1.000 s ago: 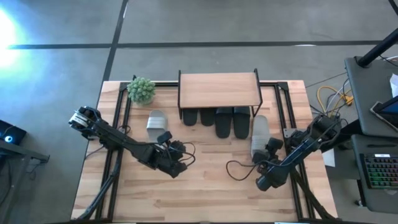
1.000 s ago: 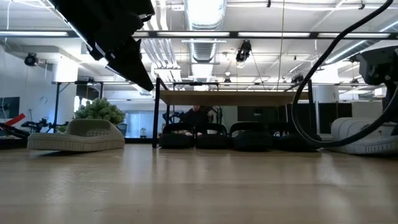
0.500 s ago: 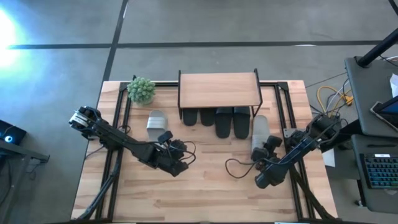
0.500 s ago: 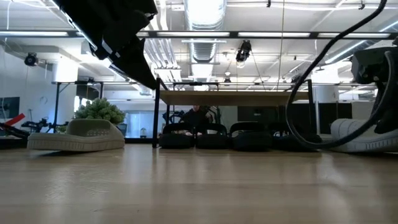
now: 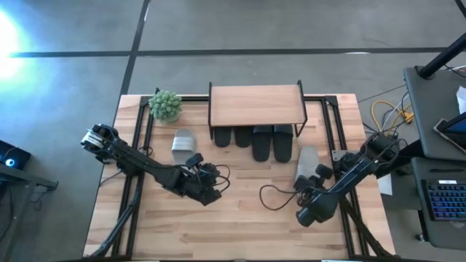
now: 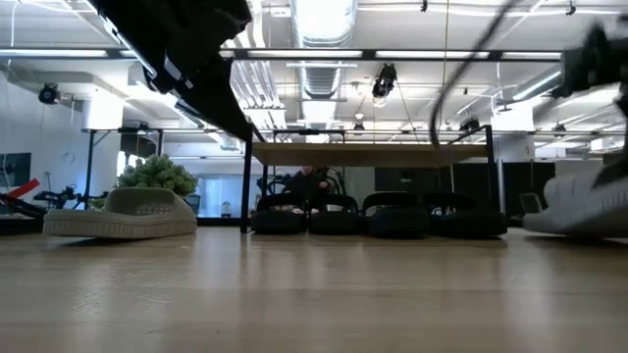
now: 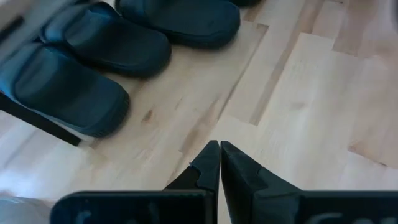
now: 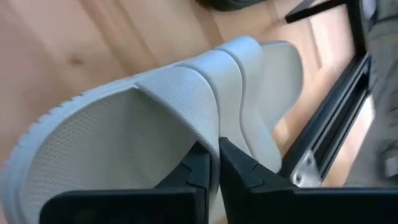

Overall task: Pick and place slides into the shelf
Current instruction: Put the white slide on the shelf

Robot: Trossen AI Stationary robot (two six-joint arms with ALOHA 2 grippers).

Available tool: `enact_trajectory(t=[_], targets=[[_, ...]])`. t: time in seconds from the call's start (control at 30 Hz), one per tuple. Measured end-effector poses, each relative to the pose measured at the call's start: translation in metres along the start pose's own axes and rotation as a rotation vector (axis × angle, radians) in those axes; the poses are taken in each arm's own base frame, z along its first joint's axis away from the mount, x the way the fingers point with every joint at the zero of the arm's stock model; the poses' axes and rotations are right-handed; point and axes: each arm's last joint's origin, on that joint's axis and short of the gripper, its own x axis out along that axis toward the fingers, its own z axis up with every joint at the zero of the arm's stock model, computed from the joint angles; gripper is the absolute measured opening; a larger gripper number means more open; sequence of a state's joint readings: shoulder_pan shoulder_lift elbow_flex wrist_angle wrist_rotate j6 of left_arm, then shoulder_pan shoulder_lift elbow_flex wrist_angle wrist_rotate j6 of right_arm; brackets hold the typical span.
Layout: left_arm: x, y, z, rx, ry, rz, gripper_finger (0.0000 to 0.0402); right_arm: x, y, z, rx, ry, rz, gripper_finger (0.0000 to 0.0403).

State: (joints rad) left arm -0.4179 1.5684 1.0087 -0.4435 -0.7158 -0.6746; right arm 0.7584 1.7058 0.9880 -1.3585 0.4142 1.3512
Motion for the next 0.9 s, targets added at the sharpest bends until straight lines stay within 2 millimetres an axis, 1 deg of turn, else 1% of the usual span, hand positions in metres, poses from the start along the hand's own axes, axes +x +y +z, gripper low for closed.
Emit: enact_trajectory(t=[0.13, 0.23, 0.3, 0.4, 0.5, 0.57, 0.7, 0.8, 0.9], targets=[[0.000, -0.001, 0.002, -0.007, 0.018, -0.027, 0.0000, -0.043, -0.008, 0.009, 0.131, 0.055, 0.091, 0.0012], [0.000, -0.001, 0.001, -0.006, 0.029, -0.040, 0.0000, -0.080, -0.016, 0.020, 0.259, 0.046, 0.282, 0.0012], [0.000, -0.001, 0.000, -0.001, 0.046, -0.051, 0.0000, -0.104, -0.025, 0.028, 0.355, 0.017, 0.435, 0.0012], [0.000, 0.001, -0.004, 0.025, 0.100, -0.065, 0.0000, -0.129, -0.045, 0.040, 0.493, 0.027, 0.582, 0.0012], [-0.002, 0.002, -0.010, 0.067, 0.148, -0.057, 0.0000, -0.144, -0.062, 0.048, 0.618, 0.057, 0.668, 0.0012], [-0.004, 0.002, -0.013, 0.092, 0.167, -0.050, 0.0000, -0.151, -0.069, 0.051, 0.653, 0.051, 0.690, 0.0012], [-0.008, 0.004, -0.020, 0.105, 0.214, -0.018, 0.0000, -0.160, -0.070, 0.061, 0.695, 0.091, 0.791, 0.0012], [-0.011, 0.006, -0.025, 0.105, 0.244, 0.011, 0.0000, -0.165, -0.069, 0.070, 0.766, 0.115, 0.886, 0.0012], [-0.016, 0.005, -0.028, 0.111, 0.249, 0.008, 0.0000, -0.164, -0.068, 0.075, 0.851, 0.249, 0.910, 0.0012]])
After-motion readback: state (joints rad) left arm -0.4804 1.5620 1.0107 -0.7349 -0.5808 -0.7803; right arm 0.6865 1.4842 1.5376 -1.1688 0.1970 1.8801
